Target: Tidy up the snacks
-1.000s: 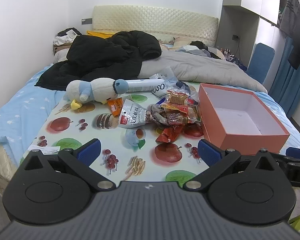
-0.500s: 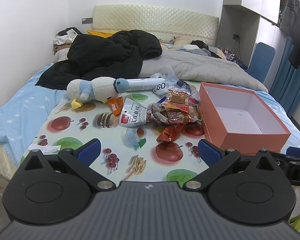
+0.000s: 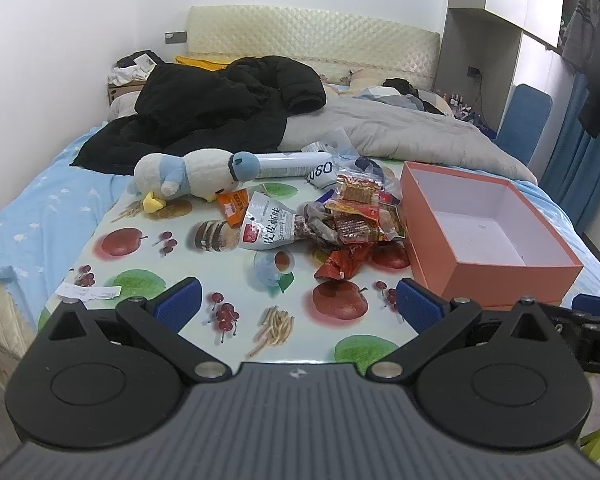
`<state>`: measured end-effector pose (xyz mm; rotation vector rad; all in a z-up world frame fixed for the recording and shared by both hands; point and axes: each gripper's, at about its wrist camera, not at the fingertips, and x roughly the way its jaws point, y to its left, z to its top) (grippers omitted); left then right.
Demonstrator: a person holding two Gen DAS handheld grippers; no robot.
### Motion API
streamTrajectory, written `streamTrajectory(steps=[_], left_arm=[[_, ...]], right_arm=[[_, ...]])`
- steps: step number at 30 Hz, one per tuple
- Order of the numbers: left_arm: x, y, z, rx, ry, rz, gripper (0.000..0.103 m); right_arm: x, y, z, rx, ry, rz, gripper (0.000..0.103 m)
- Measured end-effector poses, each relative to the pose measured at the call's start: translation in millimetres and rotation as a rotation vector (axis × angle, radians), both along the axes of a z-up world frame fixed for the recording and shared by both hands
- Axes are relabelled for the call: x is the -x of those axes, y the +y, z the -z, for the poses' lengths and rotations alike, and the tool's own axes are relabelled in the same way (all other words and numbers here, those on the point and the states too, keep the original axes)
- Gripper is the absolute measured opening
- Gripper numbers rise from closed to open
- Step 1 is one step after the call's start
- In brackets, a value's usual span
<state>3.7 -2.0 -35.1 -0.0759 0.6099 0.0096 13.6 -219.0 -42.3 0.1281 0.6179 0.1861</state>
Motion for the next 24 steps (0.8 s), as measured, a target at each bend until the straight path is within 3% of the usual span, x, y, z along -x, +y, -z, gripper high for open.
streamTrajectory(steps=[12,15,18,21,24], left_arm=[[-45.0,9.3,38.6,0.030,0.055,0.082,0.103],[-63.0,8.1,52.7,0.030,0.064,0.113,0.103],[-82.6,10.0,67.9,0.046,0.073,0.134,0.103],[-104.1,18.9,84.6,0.084,0.097,0.143,0.097],[-126.0,28.8,100.6,0.137,0.123,0.149,0.092]], right_arm=[[-19.7,1.8,19.7,-0.019,0.018,0.010,0.102],[-32.2,3.1,25.3,-0.031,0.014,-0.010,0.091],[-46.7,5.7,30.2,-0.037,0.006,-0.034,0.070],[-64.0,10.5,37.4,-0.029,0.004,-0.047,0.061],[-80.2,18.4,44.0,-0.032,-0.016,-0.061,0.061]])
